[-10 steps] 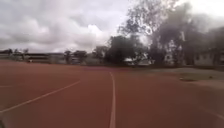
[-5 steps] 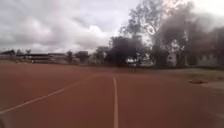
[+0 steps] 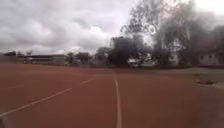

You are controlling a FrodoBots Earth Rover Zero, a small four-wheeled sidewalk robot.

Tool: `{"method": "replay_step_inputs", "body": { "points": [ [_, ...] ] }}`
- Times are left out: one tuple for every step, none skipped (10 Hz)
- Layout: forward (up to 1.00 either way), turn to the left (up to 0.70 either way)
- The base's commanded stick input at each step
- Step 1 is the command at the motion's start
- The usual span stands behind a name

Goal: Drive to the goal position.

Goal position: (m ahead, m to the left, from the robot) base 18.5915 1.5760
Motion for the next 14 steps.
{"method": "replay_step_inputs", "body": {
  "points": [
    [0.85,0.0],
    [0.85,0.0],
    [0.85,0.0],
    [0.85,0.0],
    [0.85,0.0],
    [0.85,0.0],
    [0.85,0.0],
    [0.85,0.0],
    [0.85,0.0],
    [0.85,0.0],
    [0.85,0.0],
    [0.85,0.0],
    [0.85,0.0],
    [0.85,0.0]
  ]
}}
